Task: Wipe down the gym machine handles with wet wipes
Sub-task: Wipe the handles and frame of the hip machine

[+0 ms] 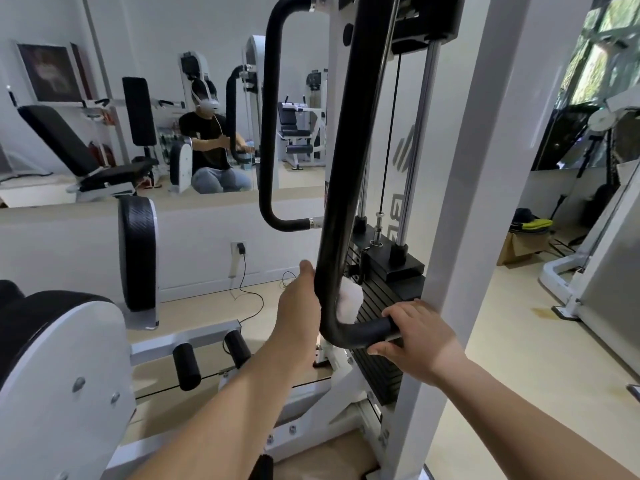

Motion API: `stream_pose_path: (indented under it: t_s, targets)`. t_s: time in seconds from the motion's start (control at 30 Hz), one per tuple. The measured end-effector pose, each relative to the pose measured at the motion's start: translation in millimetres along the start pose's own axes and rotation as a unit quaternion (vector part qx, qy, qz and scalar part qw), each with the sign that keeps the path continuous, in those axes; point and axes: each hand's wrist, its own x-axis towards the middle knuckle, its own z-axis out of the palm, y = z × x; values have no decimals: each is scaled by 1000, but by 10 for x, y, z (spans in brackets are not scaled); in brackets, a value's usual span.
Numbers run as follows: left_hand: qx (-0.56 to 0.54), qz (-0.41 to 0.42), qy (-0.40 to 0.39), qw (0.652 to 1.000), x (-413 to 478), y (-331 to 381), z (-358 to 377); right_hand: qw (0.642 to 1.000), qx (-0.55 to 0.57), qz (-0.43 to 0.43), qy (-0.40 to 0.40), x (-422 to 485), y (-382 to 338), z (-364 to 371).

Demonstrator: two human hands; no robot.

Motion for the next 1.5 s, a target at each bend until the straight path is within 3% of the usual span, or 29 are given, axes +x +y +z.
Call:
stream_pose_path:
  t_s: [0.13, 0.27, 0.4, 0.5, 0.57, 0.67, 0.73, 0.8, 0.87, 0.93, 1.0, 1.07, 1.13, 1.17, 1.23, 1.27, 1.37, 1.43, 1.5]
  targets:
    - [25, 94, -29, 995, 70, 367, 82, 1000, -2, -1, 6, 0, 2, 8]
    - [4, 107, 2, 994, 40, -219, 36, 1000, -11, 0, -8, -13, -16, -5]
    - [14, 21, 15, 1000, -364, -881, -69, 1000, -15, 6, -15, -23, -39, -28]
    - [40, -115, 25, 992, -580, -1178, -107, 1000, -16, 9, -21, -11, -55, -40]
    - [-19, -190, 61, 980, -549, -1151, -154, 1000, 1, 15, -27, 4, -51, -61]
    - [-105, -238, 99, 960, -504, -908, -280, 997, 77, 19, -12, -131, -146, -70]
    - [-139, -241, 75, 958, -494, -780, -378, 966, 237, 51, 89, -387, -342, -21]
    - [-142, -217, 15, 966, -553, -659, -423, 896, 390, 124, 174, -642, -609, 0]
    - [-136, -199, -19, 970, -611, -555, -429, 827, 514, 180, 141, -778, -829, -70]
    - [-159, -180, -1, 971, -664, -444, -439, 796, 565, 202, 83, -773, -888, -109]
    - [-179, -146, 65, 971, -654, -368, -495, 826, 520, 179, 123, -708, -811, -106]
    - [-130, -46, 134, 981, -655, -219, -515, 896, 369, 133, 206, -579, -619, -69]
    - [16, 210, 120, 970, -646, -62, -428, 951, 236, 58, 192, -382, -362, -34]
    - [137, 377, 90, 911, -579, -26, -386, 973, 188, 46, 130, -288, -239, -34]
    - [373, 577, 35, 726, -303, -1, -315, 995, 88, 35, -5, -174, -83, -52]
    - [456, 610, 23, 648, -134, -18, -309, 998, 43, 20, -38, -150, -43, -28]
    - [598, 629, 30, 496, 151, -14, -333, 999, -29, 8, -43, -129, -54, 43]
    - [675, 640, 14, 367, 227, -78, -348, 999, -36, 16, -34, -106, -104, 83]
    - [713, 643, -21, 278, 256, -216, -345, 998, -41, 20, -30, -81, -121, 96]
